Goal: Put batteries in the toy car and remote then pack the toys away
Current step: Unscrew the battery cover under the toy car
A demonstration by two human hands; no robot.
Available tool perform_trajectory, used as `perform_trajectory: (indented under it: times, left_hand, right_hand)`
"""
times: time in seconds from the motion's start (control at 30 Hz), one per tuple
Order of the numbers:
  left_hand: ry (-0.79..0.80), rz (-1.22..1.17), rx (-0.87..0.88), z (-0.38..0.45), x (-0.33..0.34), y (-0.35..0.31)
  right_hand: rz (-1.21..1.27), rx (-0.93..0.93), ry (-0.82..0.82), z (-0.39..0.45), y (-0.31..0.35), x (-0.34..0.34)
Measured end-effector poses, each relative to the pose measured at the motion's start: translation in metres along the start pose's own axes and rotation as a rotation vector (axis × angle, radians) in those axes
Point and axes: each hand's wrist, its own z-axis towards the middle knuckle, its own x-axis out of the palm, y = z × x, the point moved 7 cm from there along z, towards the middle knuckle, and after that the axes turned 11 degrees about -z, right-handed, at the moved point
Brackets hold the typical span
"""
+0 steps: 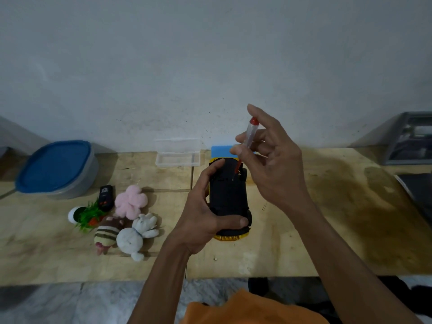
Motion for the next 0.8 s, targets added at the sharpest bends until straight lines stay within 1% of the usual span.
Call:
perform_trajectory:
  times: [0.1, 0.17, 0.2, 0.23, 0.33, 0.4, 0.57, 0.8]
  left_hand:
    - [-0.004, -0.016, -0.008, -0.001, -0.003, 0.000]
    - [-0.007, -0.025, -0.008, -0.002, -0.004, 0.000]
    - [-0.007, -0.029, -0.010, -0.003, -0.004, 0.000]
    - [-0.007, -0.032, -0.012, -0.003, -0.004, 0.000]
    - [-0.010, -0.049, -0.017, -0.001, -0.004, 0.003]
    - [-0.006, -0.069, -0.017, -0.001, -0.003, 0.004]
    - [-0.004, -0.067, -0.020, 0.001, -0.002, 0.003]
    - [0.007, -0.057, -0.027, 0.001, 0.001, 0.004]
  right_hand:
    - [0.124, 0.023, -0.070, 0.001, 0.003, -0.005]
    - [0.110, 0.058, -0.108, 0.004, 0.002, -0.013]
    - [0.071, 0.086, -0.075, 0.006, -0.001, -0.014]
    - [0.025, 0.122, -0.003, 0.006, -0.005, -0.011]
    - [-0.114, 0.214, 0.285, -0.004, -0.022, 0.009]
    - [-0.168, 0.249, 0.416, -0.013, -0.031, 0.020]
    - [-0.319, 0.244, 0.542, -0.021, -0.036, 0.030]
    - [-0.258, 0.314, 0.585, -0.018, -0.039, 0.034]
